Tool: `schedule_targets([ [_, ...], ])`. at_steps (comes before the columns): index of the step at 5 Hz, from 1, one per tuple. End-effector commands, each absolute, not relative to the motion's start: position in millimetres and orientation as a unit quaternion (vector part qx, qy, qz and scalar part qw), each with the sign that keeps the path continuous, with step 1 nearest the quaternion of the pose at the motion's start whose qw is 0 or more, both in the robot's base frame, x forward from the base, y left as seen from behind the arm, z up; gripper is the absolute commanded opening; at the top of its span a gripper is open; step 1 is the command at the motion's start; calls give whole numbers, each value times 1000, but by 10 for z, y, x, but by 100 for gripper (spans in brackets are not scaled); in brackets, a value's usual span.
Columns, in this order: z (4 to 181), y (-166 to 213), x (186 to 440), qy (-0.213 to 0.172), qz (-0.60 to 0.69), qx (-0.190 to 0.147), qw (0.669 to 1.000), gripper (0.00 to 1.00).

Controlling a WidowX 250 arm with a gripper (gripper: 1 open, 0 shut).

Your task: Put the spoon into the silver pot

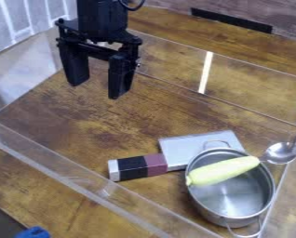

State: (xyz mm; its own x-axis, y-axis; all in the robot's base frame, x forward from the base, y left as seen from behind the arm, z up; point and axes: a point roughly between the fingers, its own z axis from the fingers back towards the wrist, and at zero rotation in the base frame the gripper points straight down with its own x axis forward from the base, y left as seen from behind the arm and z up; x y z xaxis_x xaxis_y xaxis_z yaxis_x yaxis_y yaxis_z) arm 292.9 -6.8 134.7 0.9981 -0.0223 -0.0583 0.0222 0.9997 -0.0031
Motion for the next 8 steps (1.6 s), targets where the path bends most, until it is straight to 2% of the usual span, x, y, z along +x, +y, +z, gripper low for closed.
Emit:
schedule_targets([
  [1, 1341, -24, 2895, 29, -26, -3, 999, 100],
  [3, 1392, -27, 2888, 19, -17, -1, 1000, 100],
  [5, 1348, 124, 3203, -1, -9, 4, 1000, 100],
  [6, 1456, 124, 3243, -7, -25, 1, 1000, 100],
  [8, 1587, 12, 3087, 5, -60, -7, 998, 100],
])
